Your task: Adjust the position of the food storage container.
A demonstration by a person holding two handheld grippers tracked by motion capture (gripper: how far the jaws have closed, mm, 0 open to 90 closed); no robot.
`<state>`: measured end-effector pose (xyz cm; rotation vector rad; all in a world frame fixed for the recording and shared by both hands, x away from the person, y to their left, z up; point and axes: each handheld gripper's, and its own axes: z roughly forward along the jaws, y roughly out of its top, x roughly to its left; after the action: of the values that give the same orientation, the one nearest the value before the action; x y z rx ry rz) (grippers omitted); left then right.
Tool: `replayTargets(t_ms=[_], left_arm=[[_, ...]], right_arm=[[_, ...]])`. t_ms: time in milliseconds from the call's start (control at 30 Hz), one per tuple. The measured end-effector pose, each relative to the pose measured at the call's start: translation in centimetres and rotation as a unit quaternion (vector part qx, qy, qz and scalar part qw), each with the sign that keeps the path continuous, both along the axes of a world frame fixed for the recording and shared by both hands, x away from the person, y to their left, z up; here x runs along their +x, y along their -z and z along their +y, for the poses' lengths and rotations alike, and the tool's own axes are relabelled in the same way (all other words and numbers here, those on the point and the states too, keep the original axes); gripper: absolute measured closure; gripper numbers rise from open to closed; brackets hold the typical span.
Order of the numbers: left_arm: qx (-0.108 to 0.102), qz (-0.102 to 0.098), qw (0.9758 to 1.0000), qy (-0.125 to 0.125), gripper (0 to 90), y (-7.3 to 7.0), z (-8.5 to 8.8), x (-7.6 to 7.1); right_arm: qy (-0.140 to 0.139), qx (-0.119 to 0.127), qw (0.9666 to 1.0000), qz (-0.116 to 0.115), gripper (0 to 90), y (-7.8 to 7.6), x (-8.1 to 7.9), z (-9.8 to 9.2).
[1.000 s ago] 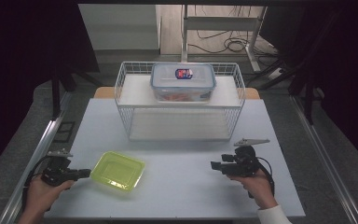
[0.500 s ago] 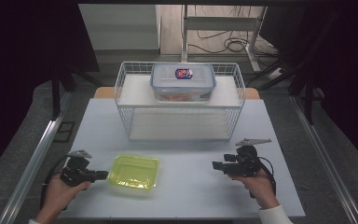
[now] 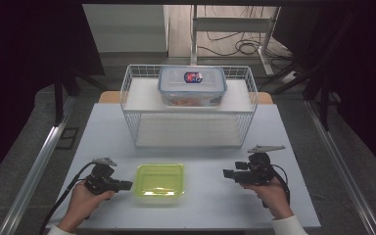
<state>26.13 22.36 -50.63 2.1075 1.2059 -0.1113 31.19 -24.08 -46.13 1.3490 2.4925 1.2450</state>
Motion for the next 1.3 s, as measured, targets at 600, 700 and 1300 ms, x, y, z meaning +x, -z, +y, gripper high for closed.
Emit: replayTargets(t_ms=[600, 700, 1300], left_arm=[[-0.014, -0.009, 0.9993, 0.034, 89.8, -0.3, -6.3, 2.0], [-0.017, -0.011, 0.9992, 0.036, 89.6, -0.2, -6.3, 2.0], [-0.026, -0.063, 0.9975, -0.014, 33.7, -3.7, -3.9, -0.3]], right_arm=[[-0.002, -0.002, 1.0000, 0.004, 31.4, 0.3, 0.0, 0.1], [-0.003, -0.002, 1.0000, 0.004, 31.4, 0.3, 0.0, 0.0], [-0.012, -0.007, 0.9999, 0.000, 31.1, 0.7, -0.5, 0.8]])
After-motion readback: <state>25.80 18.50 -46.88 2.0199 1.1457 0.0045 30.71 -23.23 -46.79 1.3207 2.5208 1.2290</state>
